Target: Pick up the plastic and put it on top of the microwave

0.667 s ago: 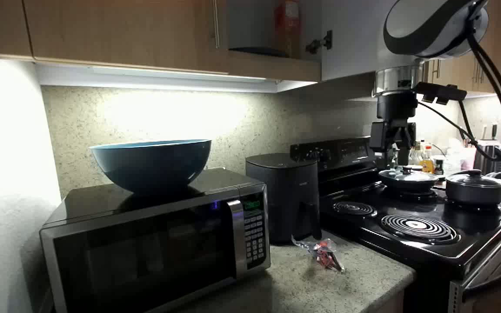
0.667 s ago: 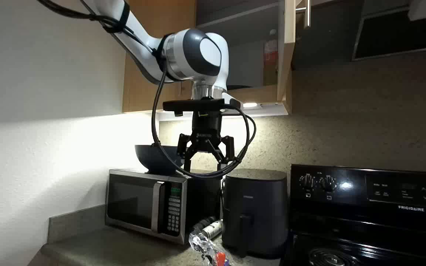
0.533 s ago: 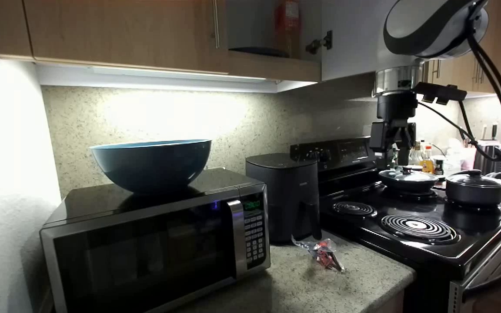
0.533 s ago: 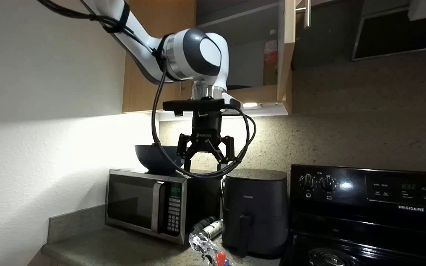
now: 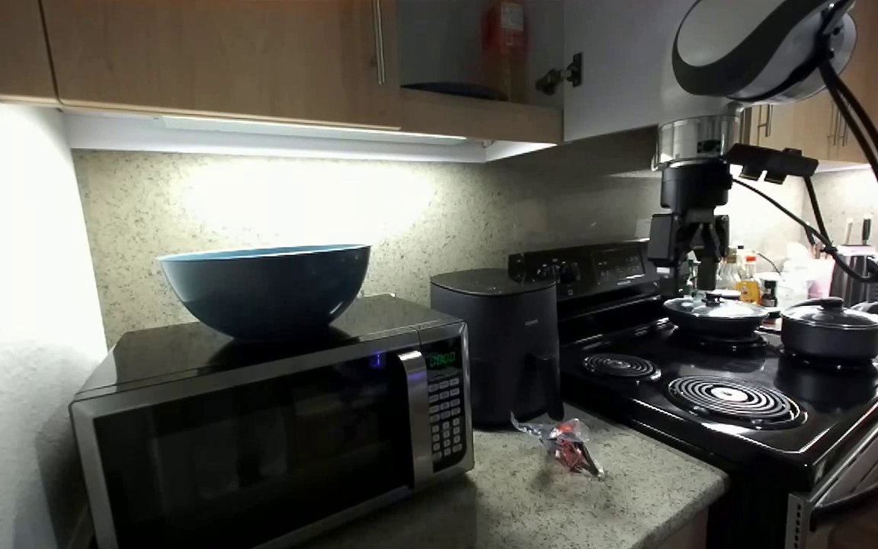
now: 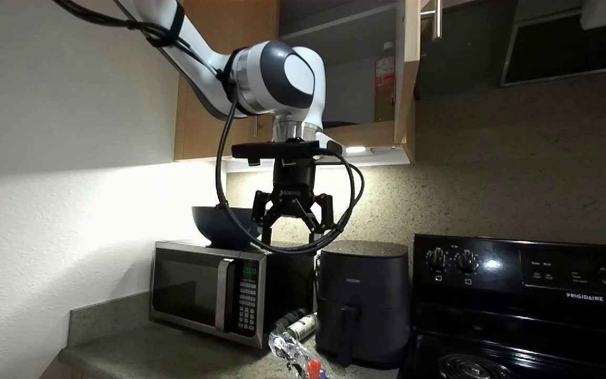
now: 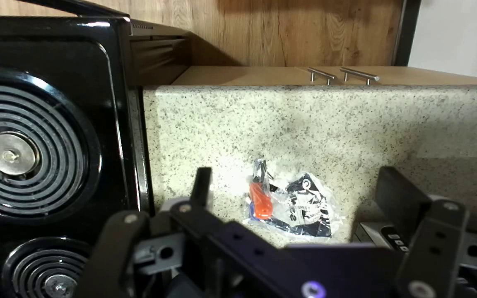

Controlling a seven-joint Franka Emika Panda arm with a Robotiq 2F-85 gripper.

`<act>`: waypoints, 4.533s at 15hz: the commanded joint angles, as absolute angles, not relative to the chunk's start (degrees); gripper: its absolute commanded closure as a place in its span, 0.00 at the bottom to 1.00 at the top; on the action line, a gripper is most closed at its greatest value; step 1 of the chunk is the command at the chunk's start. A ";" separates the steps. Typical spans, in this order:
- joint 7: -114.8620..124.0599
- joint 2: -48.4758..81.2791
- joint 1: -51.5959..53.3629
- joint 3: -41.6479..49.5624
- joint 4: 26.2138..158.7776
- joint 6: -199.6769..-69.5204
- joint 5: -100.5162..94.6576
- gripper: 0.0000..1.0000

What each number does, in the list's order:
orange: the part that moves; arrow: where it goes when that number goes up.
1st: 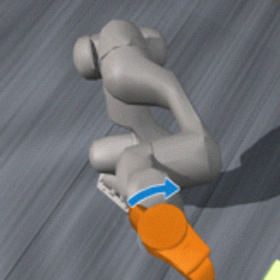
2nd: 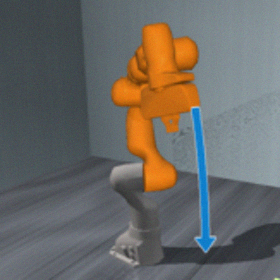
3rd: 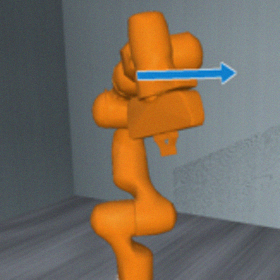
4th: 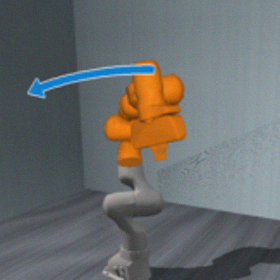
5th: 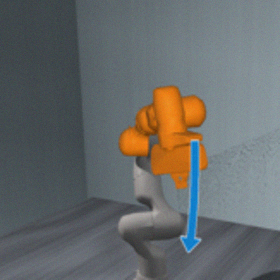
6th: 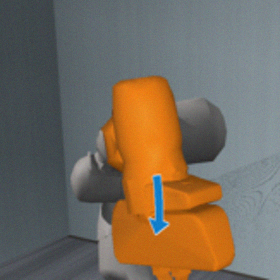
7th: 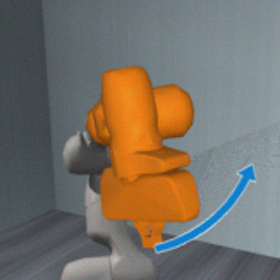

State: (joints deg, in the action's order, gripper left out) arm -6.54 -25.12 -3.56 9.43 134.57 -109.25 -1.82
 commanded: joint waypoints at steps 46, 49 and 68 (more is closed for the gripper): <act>17.11 1.39 0.16 -0.80 128.99 -121.66 3.60 0.00; 15.87 1.34 0.21 -0.53 129.81 -121.92 1.99 0.00; 31.99 15.67 6.84 1.55 124.02 -132.93 -19.32 0.00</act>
